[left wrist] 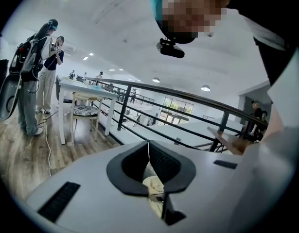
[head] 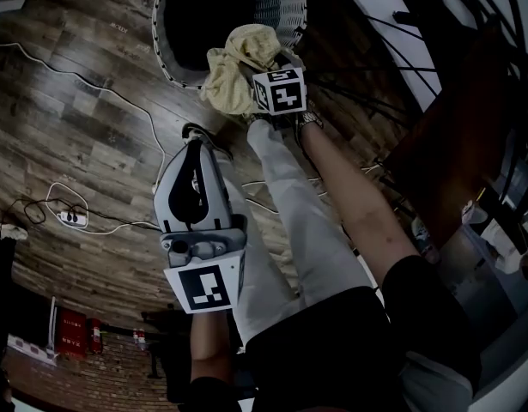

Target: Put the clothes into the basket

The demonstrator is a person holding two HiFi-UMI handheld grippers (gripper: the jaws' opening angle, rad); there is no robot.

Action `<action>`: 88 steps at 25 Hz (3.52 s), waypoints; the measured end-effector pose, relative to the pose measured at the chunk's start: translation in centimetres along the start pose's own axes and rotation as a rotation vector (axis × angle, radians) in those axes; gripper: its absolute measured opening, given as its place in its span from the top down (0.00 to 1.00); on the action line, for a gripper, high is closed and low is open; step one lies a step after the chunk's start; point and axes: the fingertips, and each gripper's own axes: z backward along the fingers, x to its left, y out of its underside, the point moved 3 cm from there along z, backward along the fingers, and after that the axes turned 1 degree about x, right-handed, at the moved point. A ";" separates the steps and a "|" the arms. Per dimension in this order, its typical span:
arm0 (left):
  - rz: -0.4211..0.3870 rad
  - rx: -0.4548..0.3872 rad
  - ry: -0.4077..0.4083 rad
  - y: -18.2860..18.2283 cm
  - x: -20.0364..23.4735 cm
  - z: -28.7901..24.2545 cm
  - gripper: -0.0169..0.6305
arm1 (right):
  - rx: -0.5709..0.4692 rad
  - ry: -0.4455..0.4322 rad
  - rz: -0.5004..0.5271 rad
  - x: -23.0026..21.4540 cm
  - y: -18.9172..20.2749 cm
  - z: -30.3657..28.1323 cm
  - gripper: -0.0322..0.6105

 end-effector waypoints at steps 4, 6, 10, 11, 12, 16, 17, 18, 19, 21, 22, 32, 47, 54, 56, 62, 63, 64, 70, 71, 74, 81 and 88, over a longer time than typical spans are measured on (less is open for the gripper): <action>-0.011 -0.012 0.006 -0.7 -0.5 0.1 0.95 | 0.006 -0.012 0.019 0.0 0.4 0.9 0.37; -0.015 -0.017 0.012 -1.0 -0.8 0.3 0.95 | -0.001 -0.014 0.021 0.1 0.2 1.4 0.35; -0.024 -0.013 0.025 -1.2 -1.3 0.7 0.95 | -0.032 -0.016 0.002 0.3 -0.7 2.4 0.31; -0.026 -0.010 0.028 -1.2 -1.4 0.8 0.95 | -0.039 -0.014 -0.004 0.4 -0.9 2.6 0.31; -0.027 -0.009 0.030 -1.2 -1.4 0.9 0.95 | -0.044 -0.010 -0.008 0.3 -1.1 2.7 0.30; -0.030 -0.005 0.032 -1.2 -1.6 1.0 0.95 | -0.075 0.014 -0.013 -0.1 -2.1 3.1 0.29; -0.031 -0.006 0.033 -1.2 -1.6 1.0 0.95 | -0.091 0.022 -0.012 -0.3 -2.5 3.2 0.29; -0.032 -0.008 0.033 -1.2 -1.6 1.0 0.95 | -0.105 0.026 -0.011 -0.4 -3.0 3.4 0.29; -0.033 -0.008 0.033 -1.2 -1.6 0.9 0.95 | -0.114 0.025 -0.010 -0.4 -3.4 3.5 0.29; -0.034 -0.008 0.032 -1.2 -1.5 1.0 0.95 | -0.127 0.020 -0.004 -0.3 -4.0 3.8 0.29; -0.032 -0.008 0.030 -1.2 -1.5 1.0 0.95 | -0.135 0.020 0.002 -0.3 -4.3 3.9 0.29; -0.012 -0.012 0.016 -1.2 -1.3 0.8 0.95 | 0.000 0.126 0.048 -0.6 -2.0 2.8 0.56; -0.012 -0.010 -0.004 -1.3 -1.0 0.4 0.95 | -0.165 0.070 0.045 0.1 -7.1 4.3 0.84; -0.004 -0.029 -0.017 -1.6 -0.4 0.2 0.95 | -0.349 0.040 -0.001 0.8 -13.6 8.0 0.84; -0.003 -0.025 -0.014 -1.5 -0.6 0.2 0.95 | -0.380 0.030 -0.002 0.9 -15.1 8.7 0.84; 0.002 -0.015 -0.019 -1.3 -0.5 0.2 0.95 | -0.443 0.028 0.037 1.0 -18.5 9.3 0.84; 0.001 -0.015 -0.020 -1.3 -0.5 0.3 0.95 | -0.456 0.029 0.041 1.0 -19.1 9.5 0.84; 0.002 -0.014 -0.022 -1.3 -0.5 0.4 0.95 | -0.471 0.028 0.046 1.1 -19.8 9.7 0.84; 0.009 -0.020 -0.033 -1.3 0.1 0.3 0.95 | -0.586 0.025 0.155 2.5 -25.0 11.6 0.84; 0.013 -0.020 -0.039 -1.3 0.1 0.2 0.95 | -0.587 0.021 0.160 2.7 -25.3 11.7 0.84; 0.019 -0.017 -0.040 -1.3 -0.1 0.3 0.95 | -0.557 0.015 0.138 2.3 -24.4 11.1 0.84; 0.013 -0.006 -0.039 -0.6 0.3 0.2 0.95 | -0.359 0.000 0.051 1.1 -16.5 6.4 0.83; 0.014 -0.015 -0.037 -0.6 0.2 -0.3 0.95 | -0.184 -0.015 0.050 2.2 -7.7 2.8 0.81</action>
